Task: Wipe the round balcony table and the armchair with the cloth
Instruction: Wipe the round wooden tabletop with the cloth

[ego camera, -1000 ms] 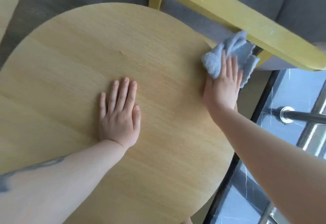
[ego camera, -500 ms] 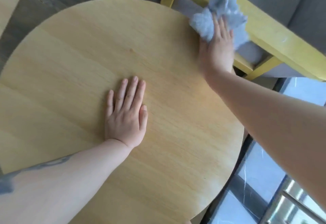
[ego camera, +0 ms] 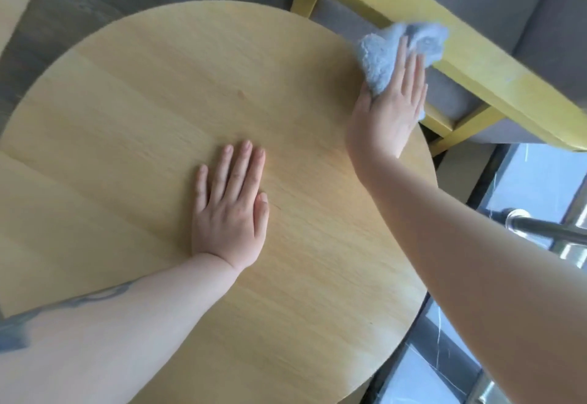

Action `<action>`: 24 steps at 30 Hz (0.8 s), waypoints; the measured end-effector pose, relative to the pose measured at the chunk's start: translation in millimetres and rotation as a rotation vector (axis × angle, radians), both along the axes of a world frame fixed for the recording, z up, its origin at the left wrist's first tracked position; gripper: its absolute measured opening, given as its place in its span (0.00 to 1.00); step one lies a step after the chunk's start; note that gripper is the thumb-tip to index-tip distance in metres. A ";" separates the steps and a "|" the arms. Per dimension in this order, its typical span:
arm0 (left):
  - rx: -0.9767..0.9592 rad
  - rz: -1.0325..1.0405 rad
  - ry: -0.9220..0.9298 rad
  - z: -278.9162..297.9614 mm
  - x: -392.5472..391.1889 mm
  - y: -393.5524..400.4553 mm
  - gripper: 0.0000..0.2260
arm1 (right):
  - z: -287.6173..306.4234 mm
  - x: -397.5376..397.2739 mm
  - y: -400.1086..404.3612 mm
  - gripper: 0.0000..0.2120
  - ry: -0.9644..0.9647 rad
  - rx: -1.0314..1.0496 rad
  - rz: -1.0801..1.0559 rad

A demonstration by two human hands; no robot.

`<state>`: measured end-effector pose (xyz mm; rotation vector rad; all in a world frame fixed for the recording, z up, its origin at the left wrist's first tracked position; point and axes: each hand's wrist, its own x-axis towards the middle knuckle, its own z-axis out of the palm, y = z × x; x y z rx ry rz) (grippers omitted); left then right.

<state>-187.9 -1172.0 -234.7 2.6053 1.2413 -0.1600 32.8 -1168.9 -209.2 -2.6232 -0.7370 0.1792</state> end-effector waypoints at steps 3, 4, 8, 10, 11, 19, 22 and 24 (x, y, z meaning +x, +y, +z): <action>0.017 -0.004 -0.002 -0.3 2.1 1.5 0.26 | -2.6 -49.4 6.3 0.37 0.011 0.014 0.660; 0.018 -0.006 -0.006 -0.5 2.4 2.0 0.25 | -10.2 -56.2 -3.4 0.36 0.011 -0.043 0.805; 0.026 -0.010 0.002 -1.5 0.1 -0.5 0.26 | -22.5 -25.2 -88.8 0.35 -0.005 -0.193 0.223; 0.027 -0.011 0.000 -1.0 -0.4 -0.7 0.26 | -11.2 -12.0 -111.1 0.35 0.052 -0.261 -0.046; 0.026 -0.013 -0.001 -0.7 0.1 -0.1 0.26 | -5.3 -12.3 -106.3 0.34 0.053 -0.237 -0.106; 0.043 -0.001 -0.035 -1.5 1.9 -1.7 0.26 | -20.2 -86.2 -100.3 0.35 0.019 -0.190 0.423; 0.052 -0.008 -0.033 -0.7 1.9 -1.1 0.26 | -16.0 -59.4 -180.9 0.35 0.034 -0.259 0.029; 0.044 -0.002 -0.032 -0.7 1.4 -1.4 0.26 | -4.7 -46.5 -198.8 0.33 0.062 -0.249 -0.154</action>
